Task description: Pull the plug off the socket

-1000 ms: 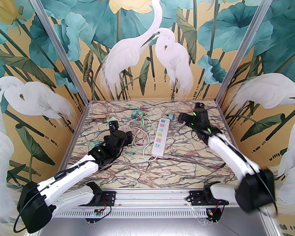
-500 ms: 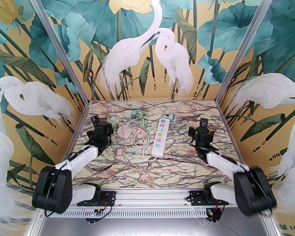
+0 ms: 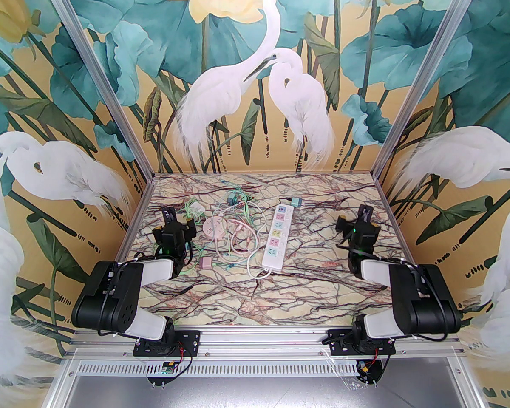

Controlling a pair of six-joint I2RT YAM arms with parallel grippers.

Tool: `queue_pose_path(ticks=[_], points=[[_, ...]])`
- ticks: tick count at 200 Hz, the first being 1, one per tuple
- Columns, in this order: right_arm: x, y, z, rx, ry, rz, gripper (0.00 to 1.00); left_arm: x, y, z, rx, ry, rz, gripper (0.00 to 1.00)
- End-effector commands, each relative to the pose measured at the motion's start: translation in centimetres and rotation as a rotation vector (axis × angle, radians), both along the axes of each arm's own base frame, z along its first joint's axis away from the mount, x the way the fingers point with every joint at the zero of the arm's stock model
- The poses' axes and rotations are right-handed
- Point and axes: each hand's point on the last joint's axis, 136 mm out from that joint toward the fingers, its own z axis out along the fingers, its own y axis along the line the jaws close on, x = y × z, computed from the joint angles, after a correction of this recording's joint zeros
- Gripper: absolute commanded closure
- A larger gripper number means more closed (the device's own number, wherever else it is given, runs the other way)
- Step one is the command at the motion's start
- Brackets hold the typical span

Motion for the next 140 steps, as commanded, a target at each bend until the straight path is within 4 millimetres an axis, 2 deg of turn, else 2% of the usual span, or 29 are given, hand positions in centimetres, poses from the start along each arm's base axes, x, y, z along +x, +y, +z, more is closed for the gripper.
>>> queue_pose_path(ticks=[1,39,46,56,67,121,140], points=[[0.3,1.3,1.3,0.017,-0.087,0.075,0.01,0.7,-1.2,2.3,-0.005,-0.127,-0.083,0.0],[0.9,1.1,1.1,0.019,-0.061,0.065,0.01,0.4,-1.7,2.1,-0.036,-0.141,-0.14,0.0],[0.9,1.1,1.1,0.021,-0.061,0.06,0.01,0.3,-1.9,0.9,-0.061,-0.115,-0.163,0.01],[0.9,1.0,1.2,0.02,-0.067,0.05,0.01,0.5,-1.6,1.5,-0.026,-0.18,-0.158,0.01],[0.9,1.0,1.1,0.019,-0.06,0.05,0.01,0.3,-1.7,1.1,-0.056,-0.134,-0.158,0.0],[1.1,1.2,1.1,0.01,-0.055,0.057,0.01,0.6,-1.7,1.2,-0.037,-0.144,-0.156,0.0],[1.4,2.0,1.0,0.007,-0.043,0.108,0.01,0.6,-1.7,1.2,-0.037,-0.145,-0.158,0.01]])
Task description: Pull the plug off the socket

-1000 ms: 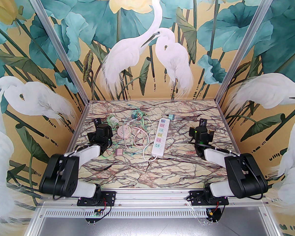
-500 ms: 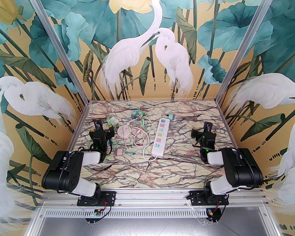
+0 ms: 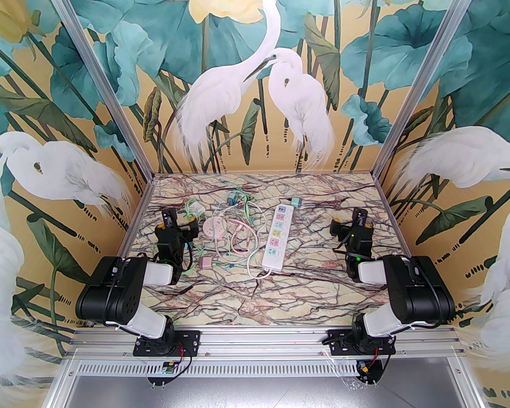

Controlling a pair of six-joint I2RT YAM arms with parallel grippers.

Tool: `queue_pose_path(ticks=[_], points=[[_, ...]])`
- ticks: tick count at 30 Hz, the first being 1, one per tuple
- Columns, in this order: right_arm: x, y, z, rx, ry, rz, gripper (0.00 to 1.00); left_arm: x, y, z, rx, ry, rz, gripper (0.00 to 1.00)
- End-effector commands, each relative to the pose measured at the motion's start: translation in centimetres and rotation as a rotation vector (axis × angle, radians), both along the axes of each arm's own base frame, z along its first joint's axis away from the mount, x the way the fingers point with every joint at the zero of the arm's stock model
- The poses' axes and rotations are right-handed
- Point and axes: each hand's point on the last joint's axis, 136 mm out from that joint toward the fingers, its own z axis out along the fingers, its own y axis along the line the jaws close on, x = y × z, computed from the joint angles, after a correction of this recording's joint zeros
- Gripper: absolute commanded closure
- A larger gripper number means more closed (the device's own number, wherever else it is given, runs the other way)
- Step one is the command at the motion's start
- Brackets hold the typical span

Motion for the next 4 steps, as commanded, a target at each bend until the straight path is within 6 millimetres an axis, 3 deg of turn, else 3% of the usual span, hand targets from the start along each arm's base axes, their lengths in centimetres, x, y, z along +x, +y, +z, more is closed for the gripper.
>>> queue_pose_path(ticks=[1,4], points=[[0.99,0.94,1.11,-0.005,-0.025,0.053,0.01,0.33,-0.32,0.46,0.003,-0.022,-0.023,0.0],[1.06,1.19,1.1,-0.007,-0.023,0.07,0.01,0.33,-0.34,0.42,0.002,-0.021,-0.023,0.0]])
